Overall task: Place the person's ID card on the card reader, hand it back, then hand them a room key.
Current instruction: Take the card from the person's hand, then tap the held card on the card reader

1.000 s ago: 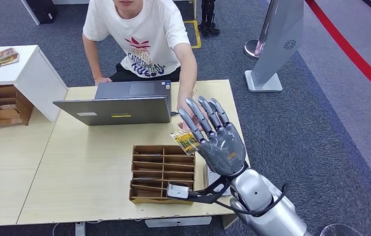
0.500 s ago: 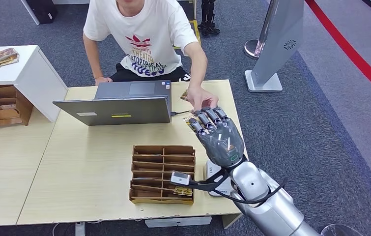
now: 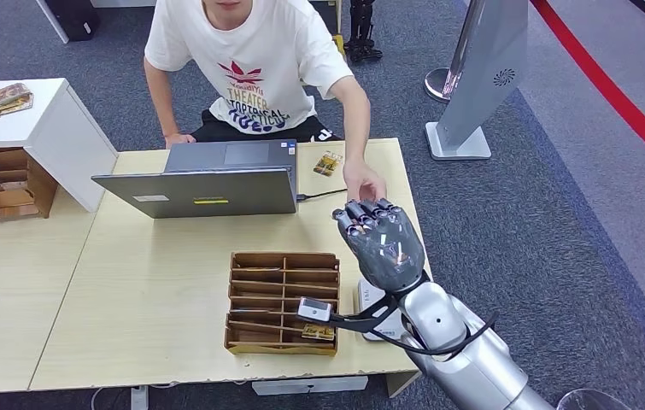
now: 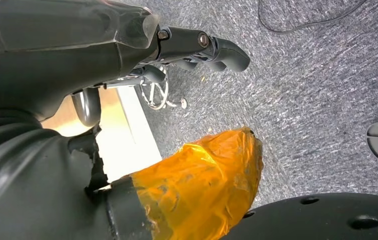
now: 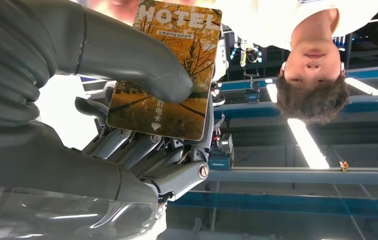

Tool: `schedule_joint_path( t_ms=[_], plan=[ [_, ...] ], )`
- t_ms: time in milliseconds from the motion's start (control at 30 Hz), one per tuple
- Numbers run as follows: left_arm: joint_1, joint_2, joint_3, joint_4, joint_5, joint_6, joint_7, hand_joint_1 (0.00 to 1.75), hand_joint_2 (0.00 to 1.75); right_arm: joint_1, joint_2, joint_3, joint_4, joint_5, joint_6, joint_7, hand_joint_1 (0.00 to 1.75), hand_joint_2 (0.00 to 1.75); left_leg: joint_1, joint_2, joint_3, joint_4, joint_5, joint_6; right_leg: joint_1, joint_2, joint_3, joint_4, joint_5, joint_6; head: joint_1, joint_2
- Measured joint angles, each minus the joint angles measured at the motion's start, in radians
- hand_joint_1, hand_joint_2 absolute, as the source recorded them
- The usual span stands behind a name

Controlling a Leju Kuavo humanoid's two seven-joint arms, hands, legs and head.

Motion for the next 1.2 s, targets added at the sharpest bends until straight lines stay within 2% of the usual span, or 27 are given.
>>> schedule_joint_path(
  t_ms=[267,400,467,633,800,933,1033,1200],
  plan=[
    [0.0,0.0,0.0,0.0,0.007,0.0,0.002,0.0,0.0,0.017,0.0,-0.006,0.004,-0.018,0.001,0.0,1.75,1.75,0.0,0.0,0.0,0.0,0.0,0.0,0.0,0.0,0.0,0.0,0.0,0.0,0.0,0.0],
    [0.0,0.0,-0.001,0.0,0.016,0.0,0.003,0.0,0.0,0.034,0.006,-0.018,0.0,-0.103,0.005,-0.022,1.75,1.75,0.0,0.0,0.0,0.0,0.0,0.0,0.0,0.0,0.0,0.0,0.0,0.0,0.0,0.0],
    [0.001,0.0,-0.001,0.0,0.022,0.001,0.004,0.0,0.0,0.051,0.013,-0.028,-0.015,-0.198,0.016,-0.048,1.75,1.75,0.0,0.0,0.0,0.0,0.0,0.0,0.0,0.0,0.0,0.0,0.0,0.0,0.0,0.0],
    [0.002,-0.001,-0.001,0.0,0.044,0.004,0.004,0.0,0.0,0.124,0.042,-0.071,-0.12,-0.55,0.086,-0.126,1.75,1.75,0.0,0.0,0.0,0.0,0.0,0.0,0.0,0.0,0.0,0.0,0.0,0.0,0.0,0.0],
    [0.002,-0.002,-0.001,0.0,0.053,0.007,0.004,0.0,0.0,0.17,0.054,-0.106,-0.203,-0.677,0.122,-0.164,1.75,1.75,0.0,0.0,0.0,0.0,0.0,0.0,0.0,0.0,0.0,0.0,0.0,0.0,0.0,0.0],
    [0.004,-0.002,0.0,0.0,0.073,0.012,0.002,0.0,0.0,0.233,0.066,-0.154,-0.286,-0.987,0.208,-0.22,1.75,1.75,0.0,-0.001,0.0,0.0,0.0,0.0,0.0,-0.001,0.0,0.0,0.0,0.0,0.0,0.0],
    [0.005,-0.002,0.001,0.0,0.089,0.02,-0.003,0.0,0.0,0.292,0.069,-0.201,-0.355,-1.156,0.274,-0.23,1.75,1.75,0.0,-0.001,0.0,0.0,0.0,0.0,0.0,-0.001,0.0,0.0,-0.001,0.0,0.0,0.0],
    [0.006,-0.002,0.003,0.0,0.111,0.031,-0.004,0.0,0.0,0.39,0.063,-0.283,-0.427,-1.263,0.325,-0.229,1.75,1.75,0.0,-0.001,-0.001,0.0,-0.001,0.0,0.0,-0.001,0.0,0.0,-0.001,0.001,0.0,0.0]
  ],
)
